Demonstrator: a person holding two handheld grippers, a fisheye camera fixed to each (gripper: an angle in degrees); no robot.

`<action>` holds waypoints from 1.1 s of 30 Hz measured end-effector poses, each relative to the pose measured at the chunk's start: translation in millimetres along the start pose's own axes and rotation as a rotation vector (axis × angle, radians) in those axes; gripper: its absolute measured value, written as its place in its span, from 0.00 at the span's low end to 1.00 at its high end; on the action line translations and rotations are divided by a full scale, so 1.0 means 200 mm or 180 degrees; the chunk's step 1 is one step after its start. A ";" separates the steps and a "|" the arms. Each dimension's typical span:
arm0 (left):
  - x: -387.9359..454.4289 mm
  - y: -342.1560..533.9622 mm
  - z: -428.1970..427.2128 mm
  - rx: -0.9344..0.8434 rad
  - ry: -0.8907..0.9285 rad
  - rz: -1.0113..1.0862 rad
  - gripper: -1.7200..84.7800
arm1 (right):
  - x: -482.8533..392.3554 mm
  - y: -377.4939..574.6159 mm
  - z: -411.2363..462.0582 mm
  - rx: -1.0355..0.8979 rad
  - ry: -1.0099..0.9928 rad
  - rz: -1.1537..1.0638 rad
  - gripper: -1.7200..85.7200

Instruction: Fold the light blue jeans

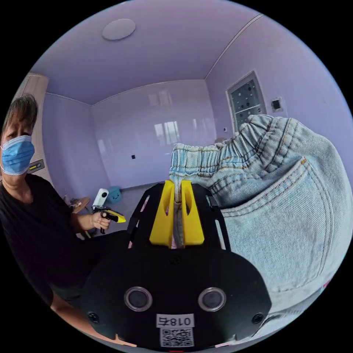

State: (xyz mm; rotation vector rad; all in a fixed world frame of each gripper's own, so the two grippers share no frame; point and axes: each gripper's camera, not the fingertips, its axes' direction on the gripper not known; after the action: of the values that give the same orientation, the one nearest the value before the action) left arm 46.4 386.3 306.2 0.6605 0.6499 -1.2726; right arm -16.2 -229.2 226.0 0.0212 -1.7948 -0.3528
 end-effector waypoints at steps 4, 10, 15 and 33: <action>-0.25 0.18 -0.19 0.0226 -0.0304 -0.0304 0.01 | -0.22 -0.13 0.89 -0.0488 -0.0199 0.0185 0.06; -0.53 0.44 -0.37 0.0266 -0.0755 -0.0706 0.01 | -0.59 0.16 1.90 -0.1532 0.0064 0.0406 0.07; -0.72 0.59 -0.41 0.0336 -0.0702 -0.0933 0.01 | -0.60 0.41 1.58 -0.1198 0.0328 0.0866 0.11; -0.80 0.64 -0.07 0.0207 -0.0563 -0.0939 0.01 | -0.32 1.11 1.19 -0.2288 0.2214 0.1025 0.13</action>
State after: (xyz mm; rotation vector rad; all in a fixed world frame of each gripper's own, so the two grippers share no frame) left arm 143.0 519.4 429.2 0.5093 0.5753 -1.6118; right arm -188.7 50.0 170.4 -0.5767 -0.8947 -0.6451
